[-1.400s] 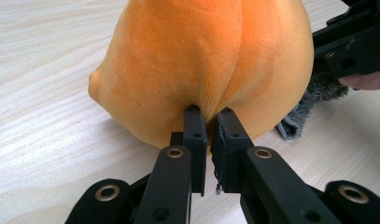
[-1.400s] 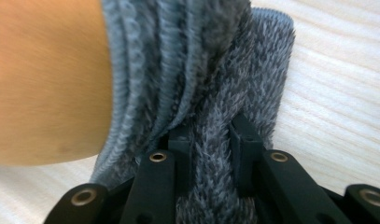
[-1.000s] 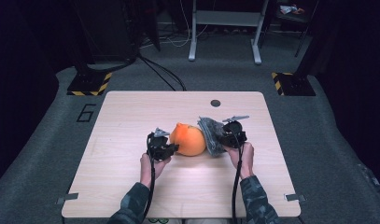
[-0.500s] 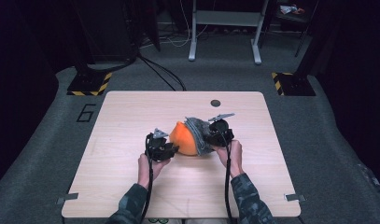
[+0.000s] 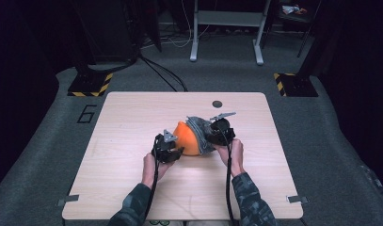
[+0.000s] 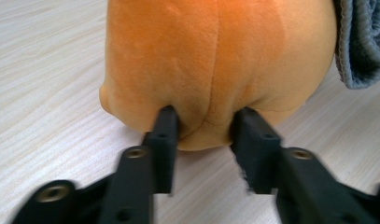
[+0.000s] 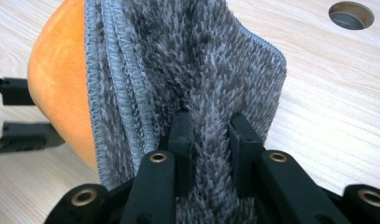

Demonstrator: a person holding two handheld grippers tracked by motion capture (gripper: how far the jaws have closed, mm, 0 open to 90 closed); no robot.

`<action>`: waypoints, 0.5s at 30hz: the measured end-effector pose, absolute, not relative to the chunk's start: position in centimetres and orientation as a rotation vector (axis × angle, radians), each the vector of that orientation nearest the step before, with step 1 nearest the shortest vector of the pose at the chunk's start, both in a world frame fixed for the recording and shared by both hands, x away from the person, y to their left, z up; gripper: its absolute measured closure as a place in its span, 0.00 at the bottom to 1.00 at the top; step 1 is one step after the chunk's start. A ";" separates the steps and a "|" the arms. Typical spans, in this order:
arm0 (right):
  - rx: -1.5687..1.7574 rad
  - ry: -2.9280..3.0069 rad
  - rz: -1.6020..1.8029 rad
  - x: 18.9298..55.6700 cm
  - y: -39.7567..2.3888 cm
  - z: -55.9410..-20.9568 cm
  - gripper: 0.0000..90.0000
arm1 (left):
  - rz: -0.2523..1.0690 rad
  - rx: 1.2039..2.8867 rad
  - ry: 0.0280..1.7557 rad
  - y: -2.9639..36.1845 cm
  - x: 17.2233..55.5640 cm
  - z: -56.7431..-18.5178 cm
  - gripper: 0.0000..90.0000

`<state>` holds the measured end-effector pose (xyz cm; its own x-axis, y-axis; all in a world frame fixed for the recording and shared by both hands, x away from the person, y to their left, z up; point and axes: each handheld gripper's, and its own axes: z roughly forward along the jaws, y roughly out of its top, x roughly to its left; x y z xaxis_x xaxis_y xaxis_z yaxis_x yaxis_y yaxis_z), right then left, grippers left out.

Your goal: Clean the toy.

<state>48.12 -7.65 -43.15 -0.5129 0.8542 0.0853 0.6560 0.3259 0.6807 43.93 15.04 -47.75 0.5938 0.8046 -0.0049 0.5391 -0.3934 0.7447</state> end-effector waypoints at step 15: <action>1.272 2.282 1.059 46.2 -7.5 -40.5 0.82 | 0.253 1.964 1.095 16.0 43.1 -46.5 0.91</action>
<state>46.21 -7.52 -40.45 -0.5516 0.8309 0.0737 0.5926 0.3282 0.7356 43.13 16.03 -46.53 0.5960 0.7740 -0.2137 0.6018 -0.2543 0.7571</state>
